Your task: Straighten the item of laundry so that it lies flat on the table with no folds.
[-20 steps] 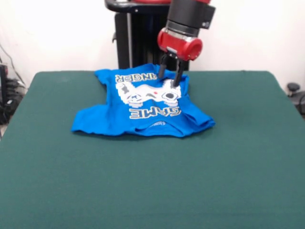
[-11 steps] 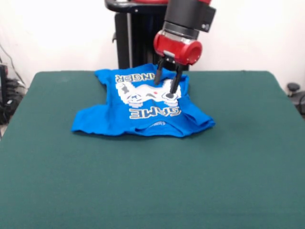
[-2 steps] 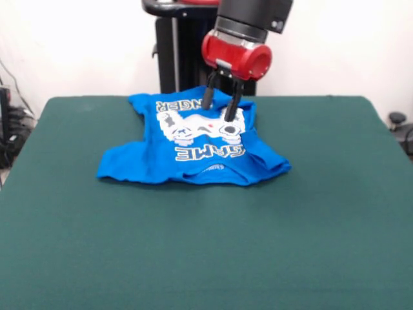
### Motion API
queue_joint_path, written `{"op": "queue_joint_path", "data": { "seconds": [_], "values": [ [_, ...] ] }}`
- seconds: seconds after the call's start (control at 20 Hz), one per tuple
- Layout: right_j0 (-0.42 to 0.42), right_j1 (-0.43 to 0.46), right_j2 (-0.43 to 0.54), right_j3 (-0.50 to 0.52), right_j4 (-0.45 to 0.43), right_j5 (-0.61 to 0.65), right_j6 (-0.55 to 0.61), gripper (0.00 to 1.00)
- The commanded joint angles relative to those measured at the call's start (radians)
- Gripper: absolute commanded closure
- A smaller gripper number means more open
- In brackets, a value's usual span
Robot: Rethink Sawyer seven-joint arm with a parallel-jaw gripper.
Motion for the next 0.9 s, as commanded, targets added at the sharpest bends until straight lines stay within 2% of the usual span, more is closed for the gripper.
{"op": "queue_joint_path", "data": {
  "seconds": [0.05, 0.25, 0.4, 0.55, 0.75, 0.9],
  "values": [
    [-0.040, -0.047, 0.020, -0.054, -0.068, 0.172, -0.056, 0.00],
    [-0.187, -0.055, 0.102, -0.015, -0.148, 0.084, -0.113, 0.00],
    [-0.241, -0.032, 0.160, -0.003, -0.187, 0.036, -0.099, 0.00],
    [-0.248, -0.031, 0.186, 0.014, -0.207, 0.022, -0.056, 0.00],
    [-0.225, -0.042, 0.199, 0.028, -0.191, 0.033, 0.012, 0.00],
    [-0.216, -0.085, 0.212, 0.037, -0.170, 0.094, 0.023, 0.00]
  ]
}}
